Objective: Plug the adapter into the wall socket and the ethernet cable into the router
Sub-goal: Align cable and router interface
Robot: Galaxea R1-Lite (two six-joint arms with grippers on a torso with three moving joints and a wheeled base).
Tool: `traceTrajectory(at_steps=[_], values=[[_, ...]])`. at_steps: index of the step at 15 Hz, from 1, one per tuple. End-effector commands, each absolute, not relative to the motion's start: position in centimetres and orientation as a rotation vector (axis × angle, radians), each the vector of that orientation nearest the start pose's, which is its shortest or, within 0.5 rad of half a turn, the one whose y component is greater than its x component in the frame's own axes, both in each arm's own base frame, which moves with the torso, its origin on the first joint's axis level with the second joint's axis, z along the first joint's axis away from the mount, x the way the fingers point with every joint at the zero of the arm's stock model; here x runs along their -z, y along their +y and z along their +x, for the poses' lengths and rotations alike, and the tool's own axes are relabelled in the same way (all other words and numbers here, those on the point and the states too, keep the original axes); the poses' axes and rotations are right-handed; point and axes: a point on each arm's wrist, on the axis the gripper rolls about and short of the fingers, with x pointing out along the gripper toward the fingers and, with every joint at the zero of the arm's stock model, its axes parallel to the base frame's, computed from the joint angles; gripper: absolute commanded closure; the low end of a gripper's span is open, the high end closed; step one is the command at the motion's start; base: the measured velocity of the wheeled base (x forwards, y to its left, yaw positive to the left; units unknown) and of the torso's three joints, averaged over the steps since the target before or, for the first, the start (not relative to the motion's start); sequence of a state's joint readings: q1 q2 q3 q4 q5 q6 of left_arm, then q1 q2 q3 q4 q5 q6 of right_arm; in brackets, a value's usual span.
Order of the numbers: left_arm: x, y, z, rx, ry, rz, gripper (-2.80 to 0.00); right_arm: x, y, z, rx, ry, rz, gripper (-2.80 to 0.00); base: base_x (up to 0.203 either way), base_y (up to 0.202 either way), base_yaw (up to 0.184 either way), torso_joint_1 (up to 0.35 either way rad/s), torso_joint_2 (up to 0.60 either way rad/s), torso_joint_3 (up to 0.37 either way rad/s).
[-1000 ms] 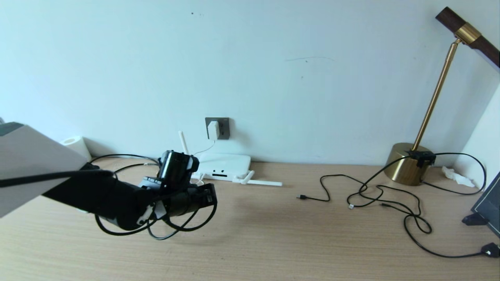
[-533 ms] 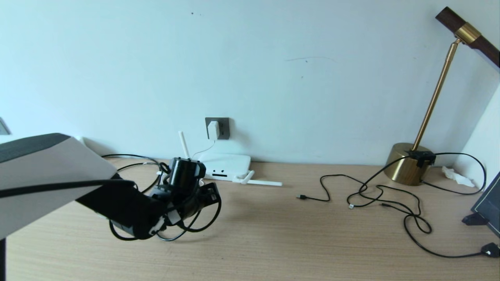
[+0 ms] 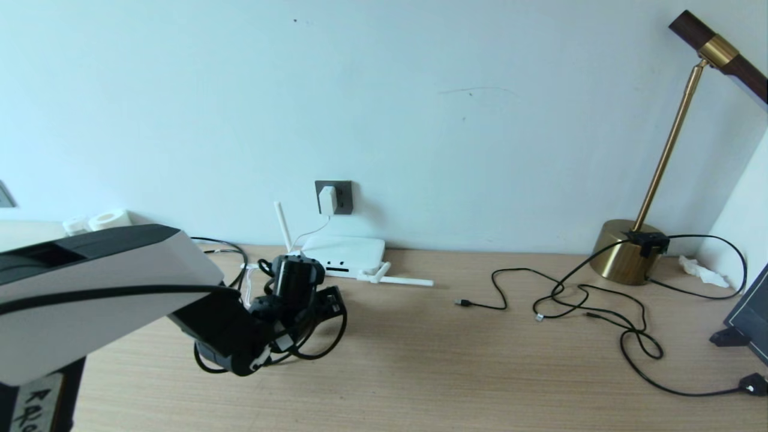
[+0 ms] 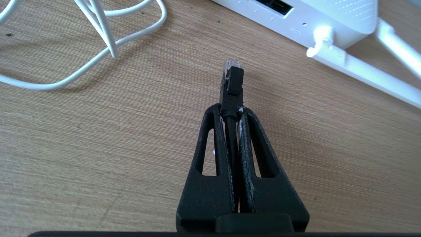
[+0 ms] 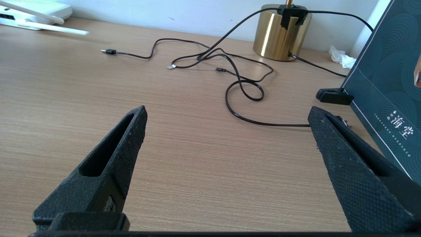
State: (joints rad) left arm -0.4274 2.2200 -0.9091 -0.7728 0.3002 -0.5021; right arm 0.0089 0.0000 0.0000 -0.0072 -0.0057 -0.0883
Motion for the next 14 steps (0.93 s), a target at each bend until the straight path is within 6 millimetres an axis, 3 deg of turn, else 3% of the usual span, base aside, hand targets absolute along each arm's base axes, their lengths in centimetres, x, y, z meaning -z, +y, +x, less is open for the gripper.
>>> traceTrajectory(at_steps=[1,14], values=[[-3.2,-15.4,35.6,-0.008,0.524,-0.291,0.00,-7.5,0.0,-2.2,-0.003,-0.003,-0.089,-2.80,0.000,0.000,0.000,0.000,0.00,0.000],[-4.2,-14.0,36.1,-0.002,0.495,-0.190,0.00,-7.5,0.0,-2.2,-0.003,-0.002,-0.089,-2.80,0.000,0.000,0.000,0.000,0.00,0.000]])
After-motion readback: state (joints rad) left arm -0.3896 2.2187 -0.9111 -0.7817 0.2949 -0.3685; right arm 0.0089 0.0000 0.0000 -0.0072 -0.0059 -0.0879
